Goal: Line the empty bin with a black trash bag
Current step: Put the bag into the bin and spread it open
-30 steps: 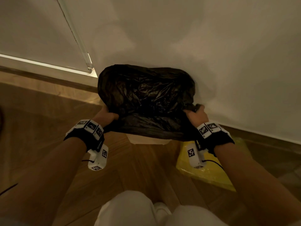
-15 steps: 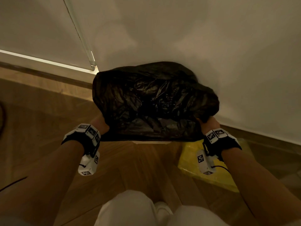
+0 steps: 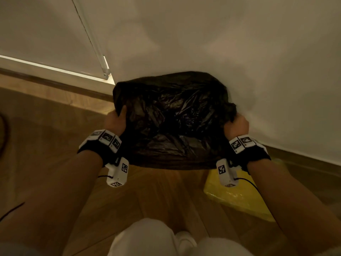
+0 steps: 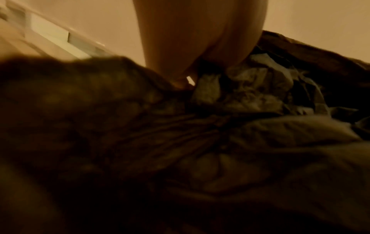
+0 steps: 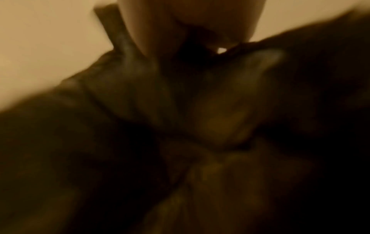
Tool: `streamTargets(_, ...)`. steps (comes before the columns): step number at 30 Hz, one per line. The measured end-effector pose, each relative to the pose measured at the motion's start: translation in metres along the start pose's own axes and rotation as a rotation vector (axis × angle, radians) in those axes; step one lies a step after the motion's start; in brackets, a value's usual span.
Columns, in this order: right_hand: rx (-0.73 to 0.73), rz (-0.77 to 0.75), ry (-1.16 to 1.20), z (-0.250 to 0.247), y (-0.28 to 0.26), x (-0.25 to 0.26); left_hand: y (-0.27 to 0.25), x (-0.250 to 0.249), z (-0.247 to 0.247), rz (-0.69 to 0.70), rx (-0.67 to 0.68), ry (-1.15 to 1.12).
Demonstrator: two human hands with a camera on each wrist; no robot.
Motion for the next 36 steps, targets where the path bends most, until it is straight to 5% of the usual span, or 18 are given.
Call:
streamTargets(5, 0.159, 0.248, -0.154, 0.014, 0.008, -0.042, 0.013, 0.029, 0.021, -0.062, 0.082, 0.189)
streamTargets(7, 0.044, 0.248, -0.037, 0.01, 0.009, -0.039, 0.01, 0.023, 0.016, -0.039, -0.02, 0.1)
streamTargets(10, -0.206, -0.034, 0.001, -0.009, 0.002, 0.001, 0.001, -0.003, -0.009, 0.089, -0.29, 0.014)
streamTargets(14, -0.206, -0.476, 0.014, -0.007, -0.021, 0.05, -0.01, -0.054, -0.018, 0.4, -0.401, 0.226)
streamTargets(18, -0.13, -0.592, -0.039, 0.008, -0.018, 0.067, -0.006, -0.073, 0.003, 0.55, -0.28, 0.377)
streamTargets(25, 0.15, -0.385, -0.102, 0.033, 0.021, 0.036, 0.023, -0.043, 0.054, 0.348, 0.207, 0.409)
streamTargets(31, 0.303, -0.202, -0.119, 0.049, 0.028, 0.019, 0.032, -0.028, 0.068, 0.217, 0.36, 0.171)
streamTargets(36, 0.382, -0.057, -0.275, 0.049, 0.034, -0.001, 0.019, -0.019, 0.066, 0.121, 0.394, 0.411)
Point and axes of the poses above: each hand's wrist, its own y-axis towards the middle knuckle, its own z-axis out of the palm, x = y × z, the point moved 6 cm from there along y, towards the middle knuckle, and after that the axes turned 5 degrees about -x, right-handed, at the moved point
